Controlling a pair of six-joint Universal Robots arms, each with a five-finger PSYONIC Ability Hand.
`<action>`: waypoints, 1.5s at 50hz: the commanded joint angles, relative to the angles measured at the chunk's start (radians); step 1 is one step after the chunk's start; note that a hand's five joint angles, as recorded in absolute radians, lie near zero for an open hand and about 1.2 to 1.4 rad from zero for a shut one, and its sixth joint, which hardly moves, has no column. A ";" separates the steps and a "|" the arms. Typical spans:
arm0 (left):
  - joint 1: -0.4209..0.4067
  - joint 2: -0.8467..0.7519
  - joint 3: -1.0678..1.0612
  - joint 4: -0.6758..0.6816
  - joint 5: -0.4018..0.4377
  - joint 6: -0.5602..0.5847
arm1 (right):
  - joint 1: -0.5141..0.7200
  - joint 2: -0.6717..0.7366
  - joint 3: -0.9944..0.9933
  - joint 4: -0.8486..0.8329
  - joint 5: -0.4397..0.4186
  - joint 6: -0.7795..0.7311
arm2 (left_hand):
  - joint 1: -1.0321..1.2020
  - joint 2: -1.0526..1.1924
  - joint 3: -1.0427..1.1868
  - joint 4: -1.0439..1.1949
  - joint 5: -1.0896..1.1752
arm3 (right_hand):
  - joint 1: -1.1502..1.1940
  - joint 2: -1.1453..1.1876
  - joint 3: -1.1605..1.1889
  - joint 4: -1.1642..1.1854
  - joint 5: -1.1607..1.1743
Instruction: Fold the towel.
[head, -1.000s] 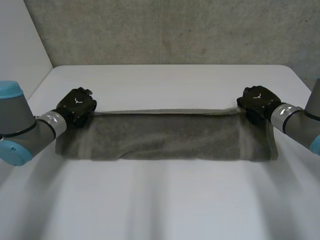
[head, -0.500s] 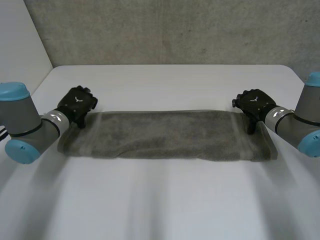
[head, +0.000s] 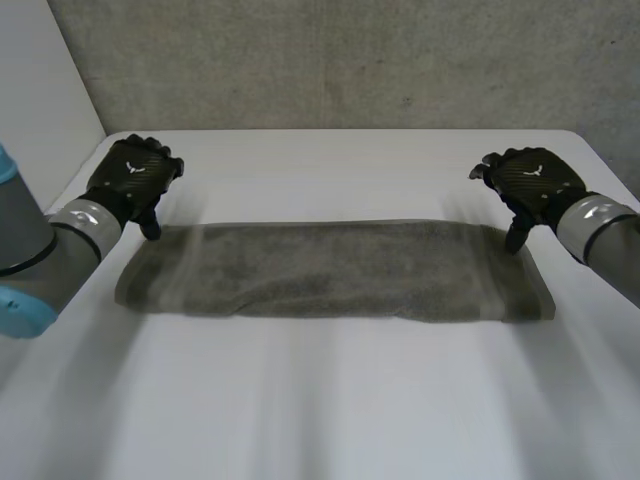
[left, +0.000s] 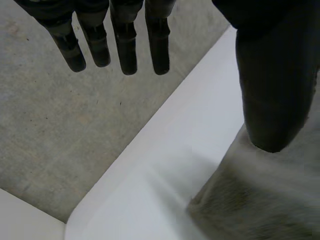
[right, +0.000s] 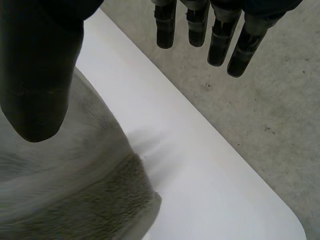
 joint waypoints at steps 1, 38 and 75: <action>-0.016 0.185 -0.227 0.018 0.004 -0.218 | -0.042 -0.151 0.259 0.003 -0.011 0.005 | -0.057 -0.034 -0.052 -0.059 0.014 | -0.071 -0.080 -0.044 -0.076 -0.063; -0.087 0.208 -0.448 0.360 -0.118 -0.385 | -0.134 0.029 0.406 -0.244 -0.038 -0.090 | -0.054 -0.031 -0.052 -0.059 0.017 | 1.150 1.141 -0.044 -0.076 1.158; -0.047 0.208 -0.453 0.391 -0.117 -0.385 | -0.148 -0.095 0.031 0.006 -0.060 -0.259 | -0.066 -0.043 -0.052 -0.059 0.005 | 1.151 1.142 -0.044 -0.076 1.159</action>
